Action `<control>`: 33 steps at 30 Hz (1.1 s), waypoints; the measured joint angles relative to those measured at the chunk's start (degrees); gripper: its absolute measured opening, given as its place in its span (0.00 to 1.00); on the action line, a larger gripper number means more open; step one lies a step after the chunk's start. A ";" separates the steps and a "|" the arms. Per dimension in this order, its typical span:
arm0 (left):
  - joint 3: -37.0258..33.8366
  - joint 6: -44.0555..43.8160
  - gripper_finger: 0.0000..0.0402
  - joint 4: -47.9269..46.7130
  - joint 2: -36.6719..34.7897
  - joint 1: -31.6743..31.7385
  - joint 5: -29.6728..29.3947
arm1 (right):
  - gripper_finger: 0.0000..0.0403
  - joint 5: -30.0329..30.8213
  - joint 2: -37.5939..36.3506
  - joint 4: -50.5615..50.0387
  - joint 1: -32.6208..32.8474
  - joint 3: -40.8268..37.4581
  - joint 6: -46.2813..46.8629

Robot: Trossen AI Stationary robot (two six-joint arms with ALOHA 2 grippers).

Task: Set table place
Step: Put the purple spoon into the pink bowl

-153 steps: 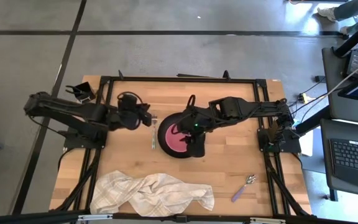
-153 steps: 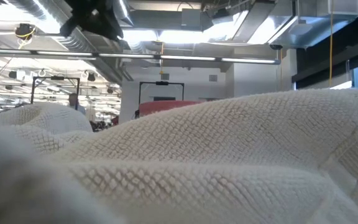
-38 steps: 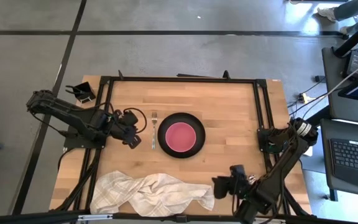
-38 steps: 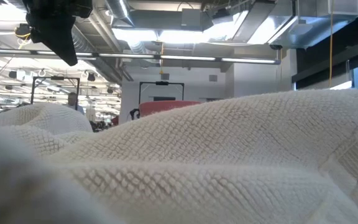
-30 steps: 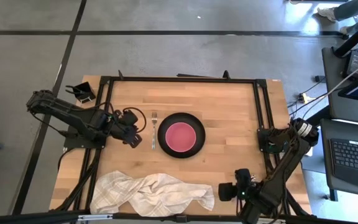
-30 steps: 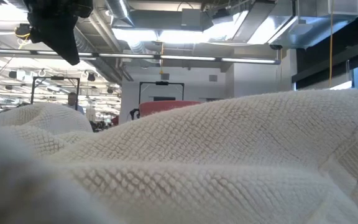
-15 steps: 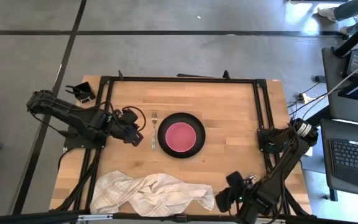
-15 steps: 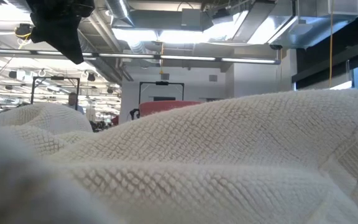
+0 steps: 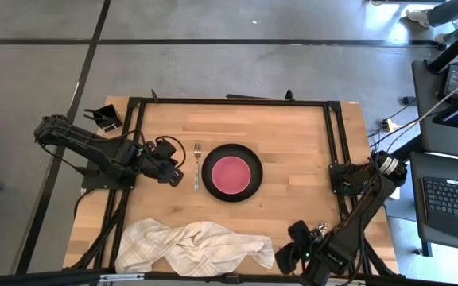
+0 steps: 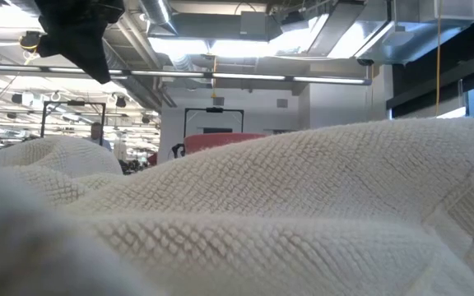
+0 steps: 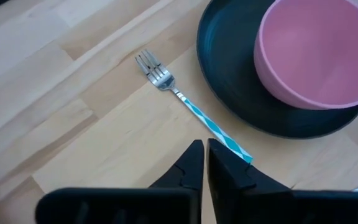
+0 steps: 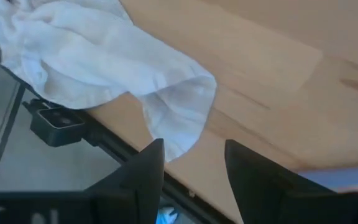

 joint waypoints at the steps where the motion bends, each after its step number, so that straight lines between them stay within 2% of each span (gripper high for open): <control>1: 0.00 0.00 0.03 0.31 0.00 0.00 0.00 | 0.42 -1.94 0.00 -0.71 -0.11 0.00 1.89; 5: 0.00 0.06 0.02 1.01 0.00 0.00 0.00 | 0.42 -13.95 0.00 -6.68 -0.51 0.00 11.49; 9: 0.00 0.15 0.01 0.98 0.00 0.00 0.00 | 0.42 -20.80 0.00 -12.94 -0.46 0.00 12.17; 17: 0.00 0.48 0.01 0.94 0.00 0.00 0.00 | 0.42 -22.46 0.39 -13.22 -0.90 0.00 15.19; 24: 0.00 0.66 0.04 0.71 0.02 0.00 -0.13 | 0.42 -35.29 3.98 -12.85 -2.82 0.00 16.48; 29: 0.00 2.77 0.06 0.68 0.00 0.00 -0.48 | 0.42 -37.76 5.49 -13.10 -4.19 0.00 17.03; 33: 0.00 3.61 0.07 0.70 0.00 0.00 -0.48 | 0.42 -37.24 5.49 -13.60 -7.02 0.00 17.52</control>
